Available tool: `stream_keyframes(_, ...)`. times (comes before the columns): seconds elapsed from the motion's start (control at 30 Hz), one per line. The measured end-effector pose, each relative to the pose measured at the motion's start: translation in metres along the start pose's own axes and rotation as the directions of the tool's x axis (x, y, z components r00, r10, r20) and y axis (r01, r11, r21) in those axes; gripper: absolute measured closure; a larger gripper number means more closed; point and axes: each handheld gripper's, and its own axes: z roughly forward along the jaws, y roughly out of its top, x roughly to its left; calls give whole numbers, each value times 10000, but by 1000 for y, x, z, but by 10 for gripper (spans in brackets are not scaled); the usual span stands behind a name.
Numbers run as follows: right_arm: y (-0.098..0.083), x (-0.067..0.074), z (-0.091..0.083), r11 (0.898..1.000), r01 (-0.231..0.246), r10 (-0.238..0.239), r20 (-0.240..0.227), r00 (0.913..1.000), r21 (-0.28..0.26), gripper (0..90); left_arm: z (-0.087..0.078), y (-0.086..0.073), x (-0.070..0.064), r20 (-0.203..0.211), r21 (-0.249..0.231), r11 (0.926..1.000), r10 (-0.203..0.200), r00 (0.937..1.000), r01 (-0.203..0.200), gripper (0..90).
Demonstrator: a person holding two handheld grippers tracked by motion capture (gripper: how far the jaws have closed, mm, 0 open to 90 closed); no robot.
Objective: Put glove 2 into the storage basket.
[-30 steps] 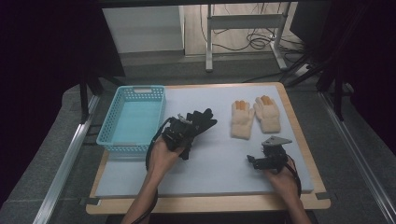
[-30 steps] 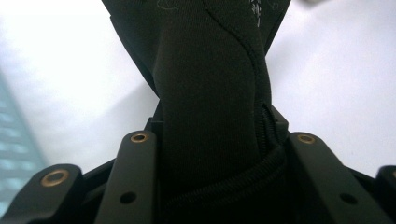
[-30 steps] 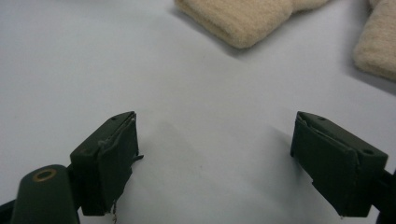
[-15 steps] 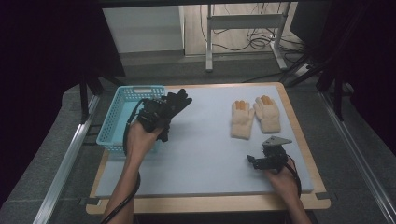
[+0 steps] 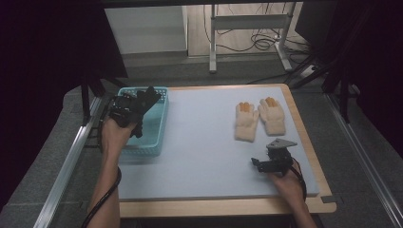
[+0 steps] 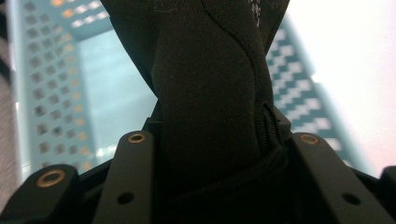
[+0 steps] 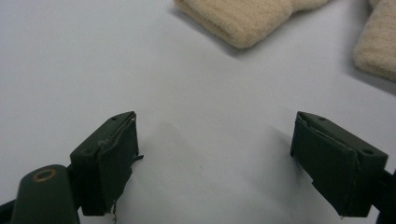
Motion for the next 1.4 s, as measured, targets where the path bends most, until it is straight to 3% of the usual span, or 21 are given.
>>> stream_keyframes(0.3,0,0,0,10000,6,-6,1,10000,-8,148,33,0,31,-116,760,9947,-684,9976,691,588)
stream_keyframes(0.43,0,0,0,10000,3,-3,-3,10000,-8,147,49,0,41,-282,1182,9886,-908,9955,935,584)
stream_keyframes(0.53,0,0,0,10000,3,-3,-5,10000,-10,148,61,1,47,-368,1628,9795,-1140,9928,1185,578)
stream_keyframes(0.67,0,0,0,10000,3,-3,-5,10000,-8,147,75,4,51,-480,2103,9694,-1193,9917,1268,560)
stream_keyframes(0.8,0,0,0,10000,3,-3,-4,10000,-9,147,86,8,51,-713,2332,9644,-1106,9913,1244,527)
stream_keyframes(0.9,0,0,0,10000,1,-1,-3,10000,-11,147,93,8,49,-1052,2705,9572,-765,9915,1026,412)
stream_keyframes(0.97,0,0,0,10000,3,-3,-3,10000,-10,148,95,8,46,-958,2797,9565,-580,9937,828,357)
stream_keyframes(1.07,0,0,0,10000,1,-1,-5,10000,-12,147,93,10,42,-938,2858,9564,-350,9950,606,159)
stream_keyframes(1.1,0,0,0,10000,0,0,-5,10000,-10,147,91,10,43,-928,2770,9589,-361,9950,607,137)
stream_keyframes(1.23,0,0,0,10000,2,-2,-8,10000,-9,148,76,10,48,-239,2173,9729,-761,9968,795,102)
stream_keyframes(1.4,0,0,0,10000,2,-2,-6,10000,-8,147,63,7,50,439,1493,9852,-913,9949,838,66)
